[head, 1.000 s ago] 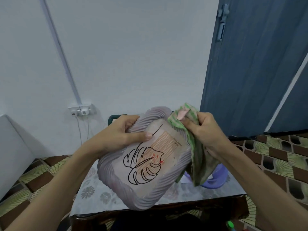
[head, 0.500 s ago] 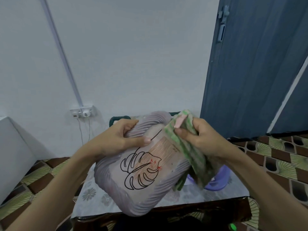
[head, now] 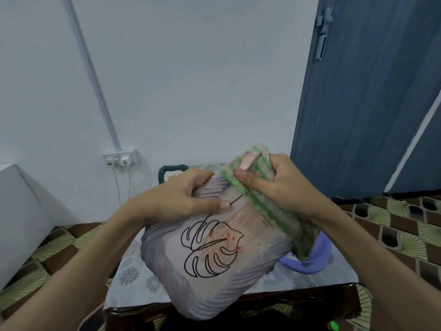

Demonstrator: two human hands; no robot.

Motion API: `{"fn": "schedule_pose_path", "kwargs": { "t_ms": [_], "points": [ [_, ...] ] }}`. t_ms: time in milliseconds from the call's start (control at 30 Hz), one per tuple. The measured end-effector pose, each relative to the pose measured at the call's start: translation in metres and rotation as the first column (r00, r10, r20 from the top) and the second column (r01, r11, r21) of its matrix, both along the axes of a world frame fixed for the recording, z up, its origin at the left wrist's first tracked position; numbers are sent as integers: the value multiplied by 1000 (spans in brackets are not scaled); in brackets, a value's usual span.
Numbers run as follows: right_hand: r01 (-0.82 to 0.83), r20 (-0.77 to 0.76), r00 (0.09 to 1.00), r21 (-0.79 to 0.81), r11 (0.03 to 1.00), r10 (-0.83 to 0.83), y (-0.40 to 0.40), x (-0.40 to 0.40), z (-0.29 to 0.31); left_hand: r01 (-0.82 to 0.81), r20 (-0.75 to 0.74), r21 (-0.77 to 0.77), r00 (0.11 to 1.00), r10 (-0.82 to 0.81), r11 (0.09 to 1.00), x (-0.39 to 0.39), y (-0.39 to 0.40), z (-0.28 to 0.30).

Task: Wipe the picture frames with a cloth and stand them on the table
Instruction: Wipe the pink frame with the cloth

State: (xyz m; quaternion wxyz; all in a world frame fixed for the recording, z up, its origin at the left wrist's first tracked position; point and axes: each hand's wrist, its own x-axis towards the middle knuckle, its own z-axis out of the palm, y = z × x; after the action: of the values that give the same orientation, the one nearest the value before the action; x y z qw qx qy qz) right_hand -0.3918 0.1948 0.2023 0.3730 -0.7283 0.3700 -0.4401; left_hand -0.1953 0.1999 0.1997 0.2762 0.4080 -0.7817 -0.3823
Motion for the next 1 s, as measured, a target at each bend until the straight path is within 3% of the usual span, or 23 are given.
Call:
{"fn": "schedule_pose_path", "kwargs": {
  "t_ms": [133, 233, 300, 433, 500, 600, 667, 800, 900, 1000],
  "points": [
    [164, 2, 986, -93, 982, -165, -4, 5, -3, 62, 60, -2, 996, -61, 998, -2, -2, -4],
    [-52, -167, 984, 14, 999, 54, -4, -8, 1, 91, 53, 3, 994, -91, 996, 1, 2, -4],
    [-102, -246, 963, 46, 994, 110, -4, -11, 1, 94, 65, -14, 994, -93, 996, 1, 1, -5],
    [123, -108, 985, -100, 987, -133, -4, 7, -6, 96, 111, -29, 990, -92, 995, -8, 0, -4],
    [51, -104, 993, -54, 997, -57, -5, 3, -5, 107, 113, -30, 988, -103, 994, -7, 0, -4],
    [-185, -251, 943, 149, 971, 218, -2, -15, 1, 124, 159, -47, 981, -115, 991, 2, 0, -7],
    [-178, -281, 935, 156, 971, 217, -1, -14, -2, 120, 204, -74, 974, -103, 990, 0, 2, -9],
    [102, -178, 979, 16, 995, -97, -3, 11, -15, 157, 293, -147, 950, -109, 977, -17, 6, -9],
    [-39, -92, 994, 154, 987, 54, -2, 4, -15, 178, 291, -115, 947, -138, 977, -18, 7, -9],
    [-185, 145, 979, 349, 919, 142, -4, -23, -17, 163, 221, -63, 964, -146, 985, -6, 7, -10]
  ]
}}
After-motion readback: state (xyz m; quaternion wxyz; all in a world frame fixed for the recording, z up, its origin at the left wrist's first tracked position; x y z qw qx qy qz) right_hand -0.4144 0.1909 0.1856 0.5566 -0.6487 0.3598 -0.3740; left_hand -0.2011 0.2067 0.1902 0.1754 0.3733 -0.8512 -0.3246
